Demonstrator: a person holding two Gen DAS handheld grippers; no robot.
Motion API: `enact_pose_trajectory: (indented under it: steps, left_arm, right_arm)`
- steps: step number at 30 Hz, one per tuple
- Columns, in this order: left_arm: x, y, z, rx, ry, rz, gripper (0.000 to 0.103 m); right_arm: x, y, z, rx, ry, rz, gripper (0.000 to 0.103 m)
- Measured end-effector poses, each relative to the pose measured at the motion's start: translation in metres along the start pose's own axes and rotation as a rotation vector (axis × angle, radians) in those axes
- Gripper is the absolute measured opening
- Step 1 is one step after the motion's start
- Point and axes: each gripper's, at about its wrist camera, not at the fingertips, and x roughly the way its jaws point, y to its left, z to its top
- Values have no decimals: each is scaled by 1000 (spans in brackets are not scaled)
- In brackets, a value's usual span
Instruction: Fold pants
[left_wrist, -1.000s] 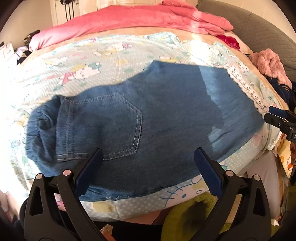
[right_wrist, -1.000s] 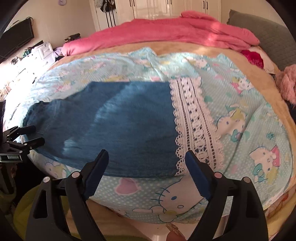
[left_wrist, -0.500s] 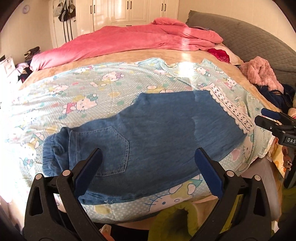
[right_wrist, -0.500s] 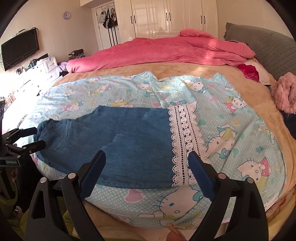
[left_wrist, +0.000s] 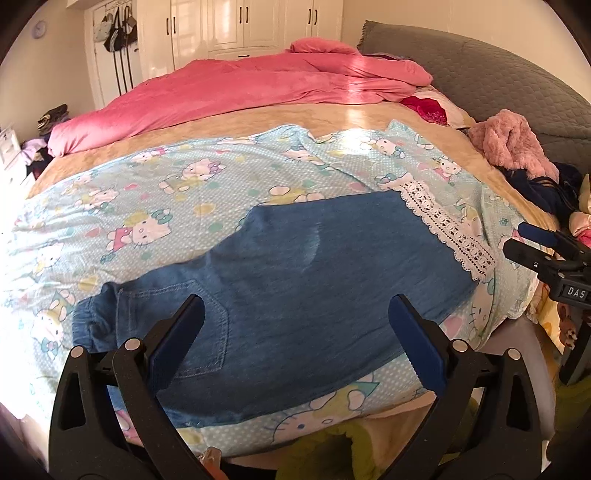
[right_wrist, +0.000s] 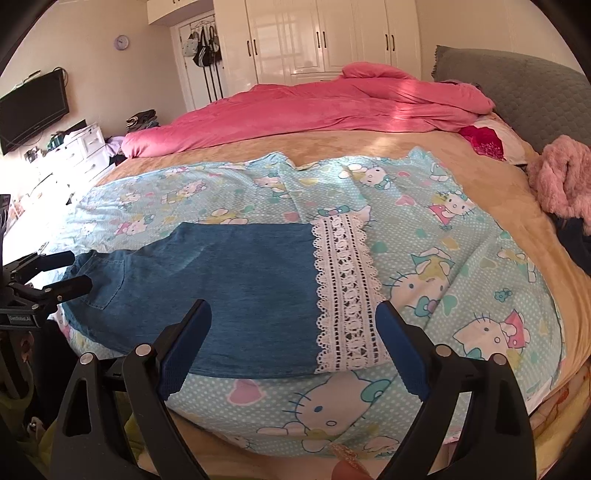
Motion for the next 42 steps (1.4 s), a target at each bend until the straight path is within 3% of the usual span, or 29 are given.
enact_pose_trajectory:
  steps: [5, 7, 21, 31, 42]
  left_arm:
    - [4, -11, 1, 19, 3, -8, 93]
    - [5, -15, 1, 25, 7, -8, 93]
    - [39, -45, 11, 92, 54, -67, 94]
    - [91, -69, 53, 135, 108, -130, 94]
    - [134, -93, 96, 228, 122, -125, 94]
  right_arm:
    - [-1, -6, -2, 21, -8, -2, 90]
    - [-3, -8, -3, 23, -13, -8, 97]
    - [2, -35, -16, 82, 4, -49, 97]
    - [23, -52, -30, 129, 56, -42, 97]
    - [44, -46, -28, 147, 60, 8, 97]
